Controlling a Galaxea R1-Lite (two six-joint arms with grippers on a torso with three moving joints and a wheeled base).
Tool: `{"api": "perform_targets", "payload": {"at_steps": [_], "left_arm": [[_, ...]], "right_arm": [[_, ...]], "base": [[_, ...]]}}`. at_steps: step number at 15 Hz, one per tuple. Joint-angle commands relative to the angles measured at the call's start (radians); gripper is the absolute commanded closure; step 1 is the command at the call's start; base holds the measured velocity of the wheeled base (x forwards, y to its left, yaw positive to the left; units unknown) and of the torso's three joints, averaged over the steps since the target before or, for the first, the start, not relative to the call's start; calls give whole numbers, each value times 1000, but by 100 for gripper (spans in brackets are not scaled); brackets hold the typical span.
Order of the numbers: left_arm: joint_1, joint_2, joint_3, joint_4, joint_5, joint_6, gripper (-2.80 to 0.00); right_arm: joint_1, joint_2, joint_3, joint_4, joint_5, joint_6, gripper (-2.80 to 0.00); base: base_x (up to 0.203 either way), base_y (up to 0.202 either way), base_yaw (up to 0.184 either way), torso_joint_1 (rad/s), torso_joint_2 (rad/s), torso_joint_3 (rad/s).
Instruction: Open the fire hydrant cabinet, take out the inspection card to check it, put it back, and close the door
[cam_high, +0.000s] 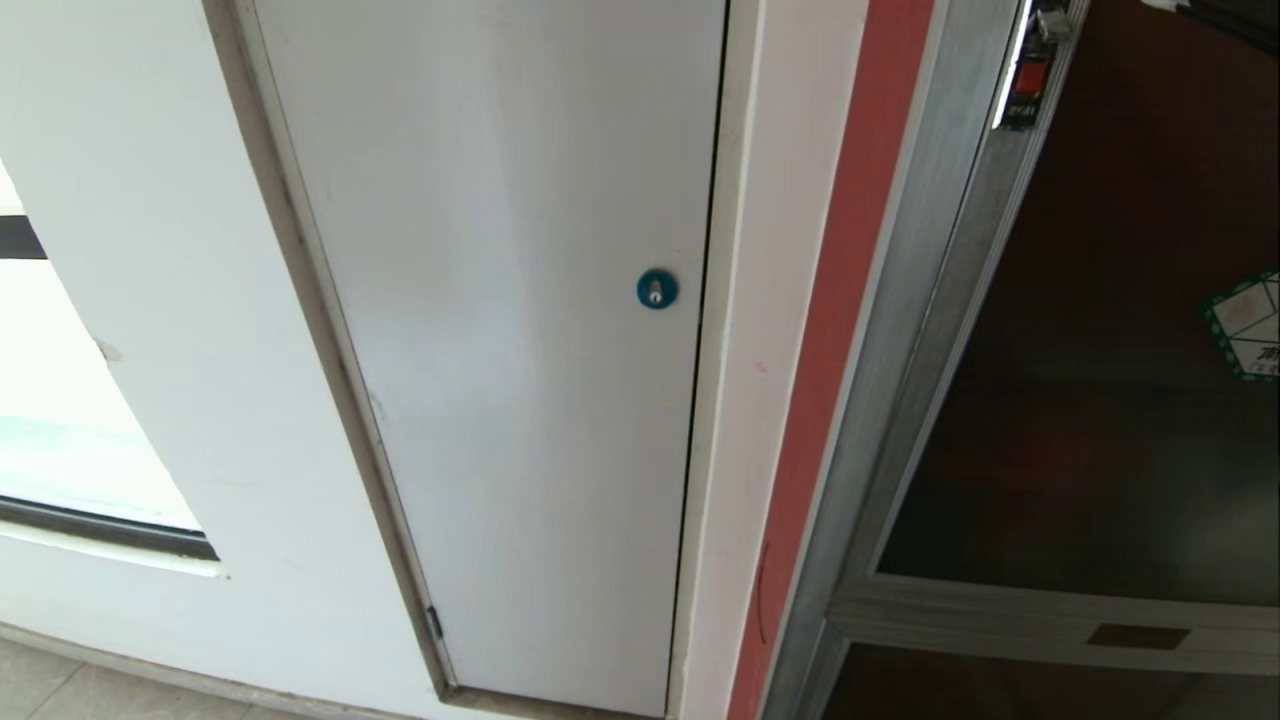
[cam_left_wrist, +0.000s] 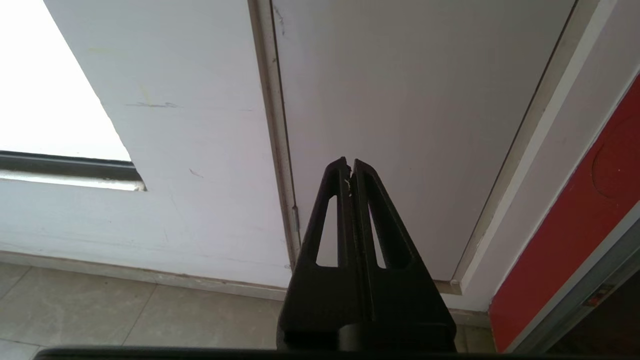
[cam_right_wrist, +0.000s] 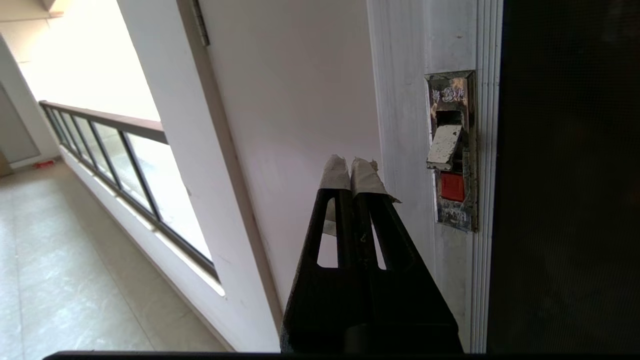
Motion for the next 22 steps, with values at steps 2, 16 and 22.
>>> {"api": "perform_targets", "payload": {"at_steps": [2, 16, 22], "left_arm": [[0, 1, 0, 0, 0, 0, 0], [0, 1, 0, 0, 0, 0, 0], [0, 1, 1, 0, 0, 0, 0]], "right_arm": [[-5, 80, -49, -2, -20, 0, 0], [-60, 193, -94, -4, -79, 3, 0], [-62, 211, -90, -3, -96, 5, 0]], "base": [[0, 0, 0, 0, 0, 0], [0, 0, 0, 0, 0, 0], [0, 0, 0, 0, 0, 0]]}}
